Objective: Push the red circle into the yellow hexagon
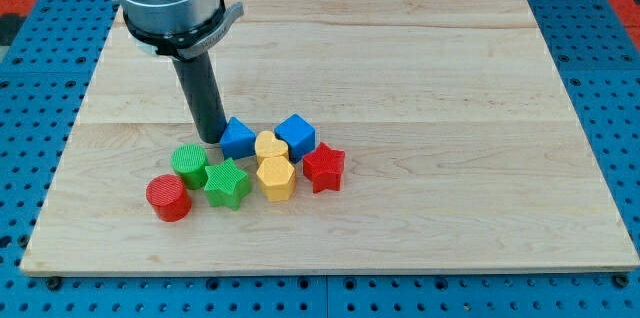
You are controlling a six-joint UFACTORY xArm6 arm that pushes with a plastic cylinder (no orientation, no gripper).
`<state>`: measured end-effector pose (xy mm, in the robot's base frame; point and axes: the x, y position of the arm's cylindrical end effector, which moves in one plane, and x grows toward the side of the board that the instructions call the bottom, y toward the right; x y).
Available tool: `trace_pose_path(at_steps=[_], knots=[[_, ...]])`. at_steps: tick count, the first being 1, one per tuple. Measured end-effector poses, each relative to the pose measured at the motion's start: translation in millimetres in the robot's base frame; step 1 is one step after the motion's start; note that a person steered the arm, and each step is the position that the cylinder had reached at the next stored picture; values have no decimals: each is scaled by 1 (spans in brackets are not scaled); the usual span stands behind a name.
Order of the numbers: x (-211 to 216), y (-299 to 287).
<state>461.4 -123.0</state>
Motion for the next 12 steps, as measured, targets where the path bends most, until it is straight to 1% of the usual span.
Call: trace_pose_path(at_steps=[1, 2, 3, 4, 5, 6, 7, 8, 9, 10, 11, 12], knots=[[36, -65], [71, -65], [49, -38], [48, -17], [59, -15], [58, -4], [60, -12], [79, -66], [102, -98], [130, -76], [127, -28], [122, -43]])
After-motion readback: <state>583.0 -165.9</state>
